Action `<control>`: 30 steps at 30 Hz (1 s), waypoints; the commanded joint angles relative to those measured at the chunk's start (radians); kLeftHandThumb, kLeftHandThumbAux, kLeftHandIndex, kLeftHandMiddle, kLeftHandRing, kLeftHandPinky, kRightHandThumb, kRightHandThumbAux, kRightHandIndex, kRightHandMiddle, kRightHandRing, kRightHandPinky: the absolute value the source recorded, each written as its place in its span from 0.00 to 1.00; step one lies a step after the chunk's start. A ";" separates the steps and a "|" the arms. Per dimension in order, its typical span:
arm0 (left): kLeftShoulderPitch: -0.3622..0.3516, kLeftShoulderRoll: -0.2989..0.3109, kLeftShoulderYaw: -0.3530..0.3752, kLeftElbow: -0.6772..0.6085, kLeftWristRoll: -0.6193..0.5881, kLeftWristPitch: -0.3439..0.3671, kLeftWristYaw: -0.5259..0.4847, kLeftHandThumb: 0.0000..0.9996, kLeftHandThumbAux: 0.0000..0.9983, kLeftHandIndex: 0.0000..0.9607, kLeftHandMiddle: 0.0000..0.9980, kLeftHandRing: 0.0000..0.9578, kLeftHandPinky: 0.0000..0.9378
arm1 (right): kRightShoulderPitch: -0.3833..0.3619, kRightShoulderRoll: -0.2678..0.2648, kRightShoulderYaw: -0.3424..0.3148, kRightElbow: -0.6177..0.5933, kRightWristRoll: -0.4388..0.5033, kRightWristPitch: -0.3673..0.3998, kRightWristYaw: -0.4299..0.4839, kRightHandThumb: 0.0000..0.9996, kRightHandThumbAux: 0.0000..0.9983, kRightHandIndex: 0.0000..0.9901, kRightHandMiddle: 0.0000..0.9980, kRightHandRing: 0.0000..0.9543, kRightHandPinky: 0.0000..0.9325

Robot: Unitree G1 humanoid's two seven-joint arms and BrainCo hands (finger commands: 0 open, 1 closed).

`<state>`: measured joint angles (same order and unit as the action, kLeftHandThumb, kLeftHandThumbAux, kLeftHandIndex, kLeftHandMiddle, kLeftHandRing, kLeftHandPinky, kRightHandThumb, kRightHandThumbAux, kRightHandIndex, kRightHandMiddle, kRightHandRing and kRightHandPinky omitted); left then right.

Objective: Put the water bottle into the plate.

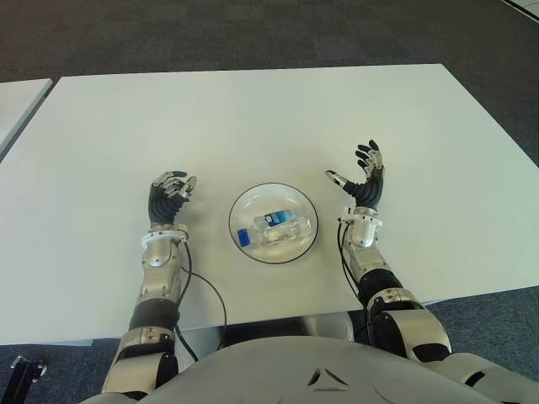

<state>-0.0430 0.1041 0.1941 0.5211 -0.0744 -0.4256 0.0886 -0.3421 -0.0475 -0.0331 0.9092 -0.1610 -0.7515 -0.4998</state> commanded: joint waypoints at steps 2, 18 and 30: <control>-0.002 0.000 0.005 0.006 -0.004 0.008 -0.011 0.71 0.71 0.45 0.68 0.69 0.69 | -0.014 0.016 -0.020 0.027 0.019 0.004 0.019 0.18 1.00 0.30 0.30 0.29 0.35; -0.001 0.001 0.007 0.000 -0.006 0.023 -0.008 0.71 0.71 0.45 0.69 0.69 0.69 | -0.039 0.026 -0.053 0.103 0.056 0.058 0.114 0.14 1.00 0.36 0.39 0.41 0.46; 0.004 -0.007 0.006 -0.015 -0.018 0.030 -0.013 0.71 0.71 0.45 0.68 0.69 0.69 | -0.070 0.024 -0.069 0.174 0.059 0.121 0.135 0.64 0.76 0.43 0.52 0.55 0.56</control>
<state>-0.0432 0.1026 0.1950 0.5082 -0.0885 -0.3987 0.0855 -0.4001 -0.0249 -0.0977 1.0473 -0.1122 -0.6684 -0.3651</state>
